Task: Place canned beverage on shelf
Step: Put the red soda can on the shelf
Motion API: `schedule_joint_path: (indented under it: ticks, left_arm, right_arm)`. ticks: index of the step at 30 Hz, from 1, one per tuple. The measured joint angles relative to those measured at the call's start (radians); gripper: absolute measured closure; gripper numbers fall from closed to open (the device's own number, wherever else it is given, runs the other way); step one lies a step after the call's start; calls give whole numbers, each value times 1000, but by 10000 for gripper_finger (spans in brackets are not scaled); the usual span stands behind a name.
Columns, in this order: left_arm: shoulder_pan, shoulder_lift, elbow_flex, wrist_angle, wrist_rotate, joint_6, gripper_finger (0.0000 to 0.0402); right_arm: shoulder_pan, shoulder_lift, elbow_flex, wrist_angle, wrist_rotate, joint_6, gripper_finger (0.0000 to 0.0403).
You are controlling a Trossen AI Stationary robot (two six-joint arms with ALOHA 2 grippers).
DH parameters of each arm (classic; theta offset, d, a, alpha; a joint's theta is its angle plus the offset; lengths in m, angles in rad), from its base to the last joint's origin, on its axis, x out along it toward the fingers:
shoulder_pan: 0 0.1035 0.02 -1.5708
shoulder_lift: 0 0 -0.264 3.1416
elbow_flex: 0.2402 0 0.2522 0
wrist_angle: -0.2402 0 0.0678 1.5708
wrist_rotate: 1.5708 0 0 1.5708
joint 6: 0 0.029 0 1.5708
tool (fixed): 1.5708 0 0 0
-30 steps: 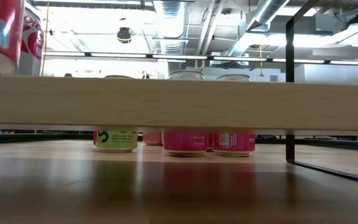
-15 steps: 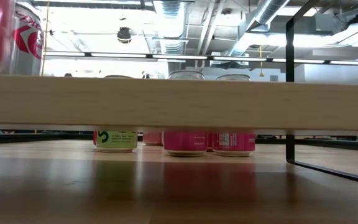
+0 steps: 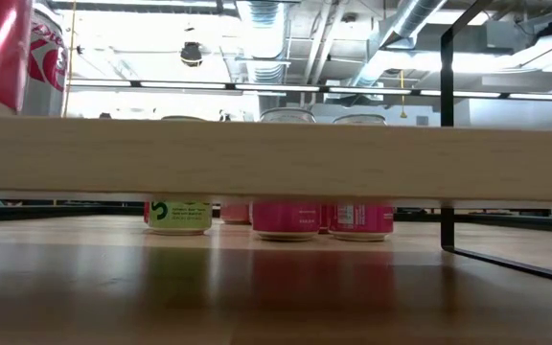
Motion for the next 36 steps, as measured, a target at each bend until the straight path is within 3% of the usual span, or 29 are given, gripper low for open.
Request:
schedule_joint_path:
  ticks: [36]
  left_arm:
    - [4,0,0,-6,31,12,108]
  right_arm:
    - [2,0,0,1,-4,0,93]
